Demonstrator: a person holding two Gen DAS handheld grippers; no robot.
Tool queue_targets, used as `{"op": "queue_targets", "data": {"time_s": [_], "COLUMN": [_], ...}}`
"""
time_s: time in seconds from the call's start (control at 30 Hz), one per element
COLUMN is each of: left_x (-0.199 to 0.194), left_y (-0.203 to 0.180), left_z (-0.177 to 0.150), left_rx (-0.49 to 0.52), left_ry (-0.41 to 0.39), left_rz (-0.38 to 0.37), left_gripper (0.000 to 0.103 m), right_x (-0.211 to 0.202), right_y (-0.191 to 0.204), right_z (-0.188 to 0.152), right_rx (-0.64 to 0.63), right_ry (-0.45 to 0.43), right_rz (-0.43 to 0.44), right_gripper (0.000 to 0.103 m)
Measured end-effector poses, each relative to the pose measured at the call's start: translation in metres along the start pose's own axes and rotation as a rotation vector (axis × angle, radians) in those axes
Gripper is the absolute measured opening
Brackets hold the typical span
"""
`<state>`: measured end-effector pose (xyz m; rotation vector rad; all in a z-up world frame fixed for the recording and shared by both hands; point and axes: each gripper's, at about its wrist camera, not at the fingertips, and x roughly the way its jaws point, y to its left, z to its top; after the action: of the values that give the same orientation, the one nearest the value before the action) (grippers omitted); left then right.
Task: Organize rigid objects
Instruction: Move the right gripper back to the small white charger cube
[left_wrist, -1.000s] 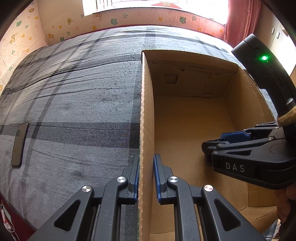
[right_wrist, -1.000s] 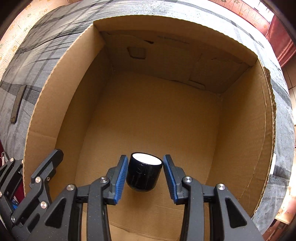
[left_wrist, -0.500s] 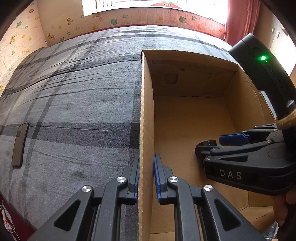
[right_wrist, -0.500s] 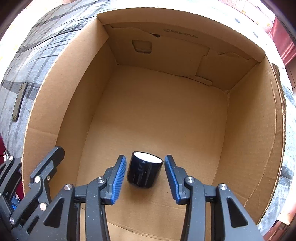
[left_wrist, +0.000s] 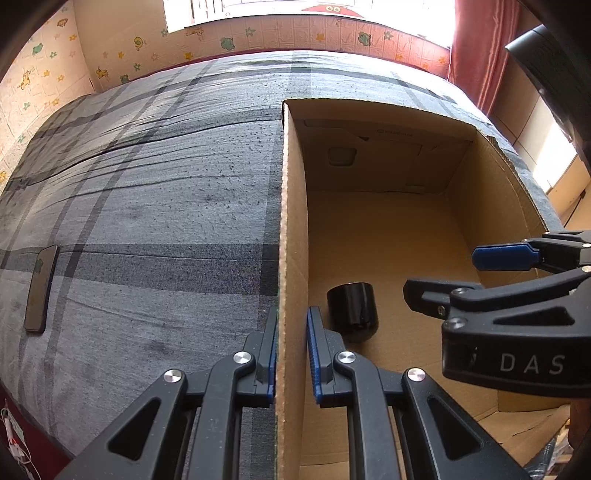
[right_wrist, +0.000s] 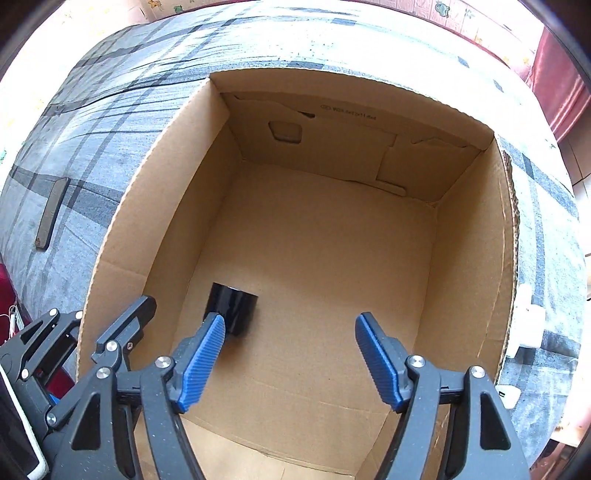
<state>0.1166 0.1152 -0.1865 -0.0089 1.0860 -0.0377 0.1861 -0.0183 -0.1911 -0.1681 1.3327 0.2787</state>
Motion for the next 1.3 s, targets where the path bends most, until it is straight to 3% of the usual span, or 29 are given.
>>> {"op": "queue_targets", "data": {"time_s": [0.33,0.6,0.93,1.3], "left_x": [0.001,0.001,-0.001,-0.002], "left_y": [0.0,-0.003,-0.007,-0.007], "left_z": [0.0,0.0,0.0,0.001], "left_rx": [0.003,0.008,0.017,0.023], "left_ry": [0.005,0.004,0.003,0.002], "left_rz": [0.002,0.011,0.022,0.023], "left_gripper": [0.015,0.015,0.015,0.014], "right_x": [-0.052,-0.081,-0.107,-0.114], "right_y": [0.002,-0.003,-0.031,-0.095], "right_z": [-0.015,-0.013,-0.024,-0.049], "right_rx": [0.005,0.025,0.072,0.158], "right_ry": [-0.072,-0.12,-0.16,-0.176], "right_rz": [-0.051,-0.063,-0.067,-0.116], "right_gripper": [0.087,0.101,0.103,0.103]}}
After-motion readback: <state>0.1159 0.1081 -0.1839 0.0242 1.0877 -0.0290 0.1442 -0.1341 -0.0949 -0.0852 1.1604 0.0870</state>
